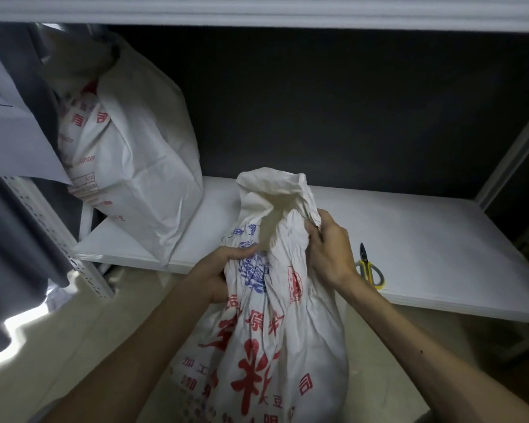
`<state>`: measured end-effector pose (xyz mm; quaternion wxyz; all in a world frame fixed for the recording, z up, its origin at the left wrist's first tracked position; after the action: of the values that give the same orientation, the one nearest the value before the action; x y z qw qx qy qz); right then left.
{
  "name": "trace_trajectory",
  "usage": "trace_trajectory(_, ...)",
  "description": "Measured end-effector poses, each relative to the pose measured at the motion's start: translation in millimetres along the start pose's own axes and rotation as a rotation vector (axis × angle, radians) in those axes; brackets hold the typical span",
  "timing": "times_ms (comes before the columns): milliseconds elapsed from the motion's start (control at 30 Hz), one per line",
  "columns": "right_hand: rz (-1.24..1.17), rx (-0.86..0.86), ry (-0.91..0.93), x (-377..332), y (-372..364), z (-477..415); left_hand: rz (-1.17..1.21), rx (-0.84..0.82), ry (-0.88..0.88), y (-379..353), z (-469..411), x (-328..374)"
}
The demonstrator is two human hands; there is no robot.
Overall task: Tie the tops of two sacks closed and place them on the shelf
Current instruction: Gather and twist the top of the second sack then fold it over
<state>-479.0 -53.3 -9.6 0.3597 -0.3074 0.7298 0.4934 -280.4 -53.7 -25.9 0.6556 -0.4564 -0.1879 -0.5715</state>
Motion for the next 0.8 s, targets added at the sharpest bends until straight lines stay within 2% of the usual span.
trace_trajectory(167, 0.568, -0.043, -0.016, -2.1, 8.2, -1.9, 0.030, -0.022, -0.039, -5.0, -0.3, 2.9)
trace_trajectory(267, 0.667, -0.040, 0.010, -2.3, 9.6, -0.8, 0.037, -0.097, -0.146, -16.6, 2.7, 3.7)
trace_trajectory(367, 0.747, -0.157, 0.085, -4.7, -0.1, 6.5, -0.040, -0.127, -0.263, -32.5, 6.3, -0.7)
trace_trajectory(467, 0.482, -0.248, 0.034, -10.9, 1.9, 8.7, -0.125, 0.006, -0.403, -33.2, 1.6, -2.5)
trace_trajectory(600, 0.028, -0.391, -0.114, -10.1, 8.5, -0.8, -0.074, 0.184, -0.450, -19.1, -6.6, -1.1)
trace_trajectory(667, -0.122, -0.446, -0.185, -5.0, 7.9, -3.3, -0.083, 0.244, -0.500, -17.5, -5.8, -0.9)
trace_trajectory(733, -0.094, -0.407, -0.137, -2.0, 9.3, -3.1, -0.090, 0.264, -0.535, -19.5, -3.2, -1.5)
trace_trajectory(800, 0.139, -0.263, 0.031, 0.4, 12.1, -1.4, -0.088, 0.254, -0.547, -22.0, -2.2, -2.0)
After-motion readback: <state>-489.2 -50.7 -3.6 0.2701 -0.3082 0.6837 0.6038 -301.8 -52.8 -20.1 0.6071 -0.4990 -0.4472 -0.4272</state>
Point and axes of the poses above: each hand's wrist, its own z-axis away from the middle knuckle, its own y-axis out of the back of the hand, x = y × z, the point moved 2 cm from there along -z, towards the middle knuckle, and after that the axes turned 6 degrees about -y, right-handed, at the moved point
